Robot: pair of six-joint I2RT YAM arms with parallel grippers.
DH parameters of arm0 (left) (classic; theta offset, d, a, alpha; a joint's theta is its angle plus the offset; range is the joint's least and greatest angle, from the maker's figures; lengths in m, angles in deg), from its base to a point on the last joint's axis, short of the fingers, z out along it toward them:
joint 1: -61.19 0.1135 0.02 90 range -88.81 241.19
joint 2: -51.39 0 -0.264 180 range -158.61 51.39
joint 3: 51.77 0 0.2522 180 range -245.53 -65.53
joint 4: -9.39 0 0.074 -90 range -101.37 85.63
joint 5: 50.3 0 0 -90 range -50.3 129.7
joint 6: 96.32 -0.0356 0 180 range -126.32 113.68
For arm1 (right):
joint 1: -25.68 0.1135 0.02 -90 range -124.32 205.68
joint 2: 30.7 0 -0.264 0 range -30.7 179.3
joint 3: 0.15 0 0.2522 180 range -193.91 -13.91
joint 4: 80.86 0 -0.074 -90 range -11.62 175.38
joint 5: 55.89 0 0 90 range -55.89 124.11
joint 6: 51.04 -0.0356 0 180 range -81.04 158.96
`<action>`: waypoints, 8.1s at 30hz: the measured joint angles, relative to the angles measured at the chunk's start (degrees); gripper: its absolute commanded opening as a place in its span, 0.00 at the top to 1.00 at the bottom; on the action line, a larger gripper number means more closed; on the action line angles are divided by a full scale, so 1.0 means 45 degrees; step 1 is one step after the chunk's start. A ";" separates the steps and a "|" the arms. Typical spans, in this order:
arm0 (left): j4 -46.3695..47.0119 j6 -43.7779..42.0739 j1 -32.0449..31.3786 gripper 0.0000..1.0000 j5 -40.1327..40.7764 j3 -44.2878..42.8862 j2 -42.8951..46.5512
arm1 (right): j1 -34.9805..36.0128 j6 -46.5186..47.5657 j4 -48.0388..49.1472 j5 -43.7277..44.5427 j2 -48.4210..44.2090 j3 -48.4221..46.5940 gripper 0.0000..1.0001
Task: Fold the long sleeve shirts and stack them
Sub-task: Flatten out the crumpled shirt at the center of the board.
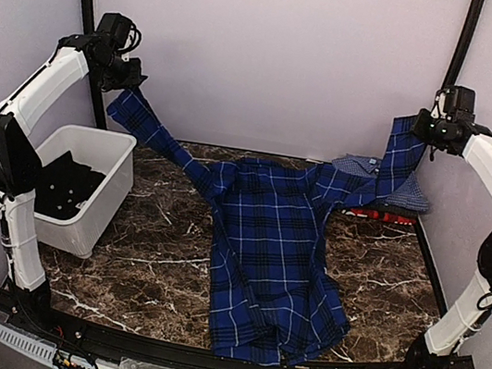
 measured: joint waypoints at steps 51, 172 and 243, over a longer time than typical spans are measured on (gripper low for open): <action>0.1554 0.0097 -0.2166 0.98 -0.3478 0.4250 -0.0801 | 0.2686 0.0044 0.0287 -0.1506 0.0471 0.1851 0.89; -0.0461 1.3134 -1.2726 1.00 0.0607 1.5985 0.7417 | 1.6048 -1.0972 -0.4891 0.4371 -0.9685 1.3833 1.00; 0.5421 0.5693 -0.6751 0.54 -0.4046 0.8558 -0.1826 | 1.4868 -1.0137 -0.4804 0.2963 -0.7868 1.2016 0.49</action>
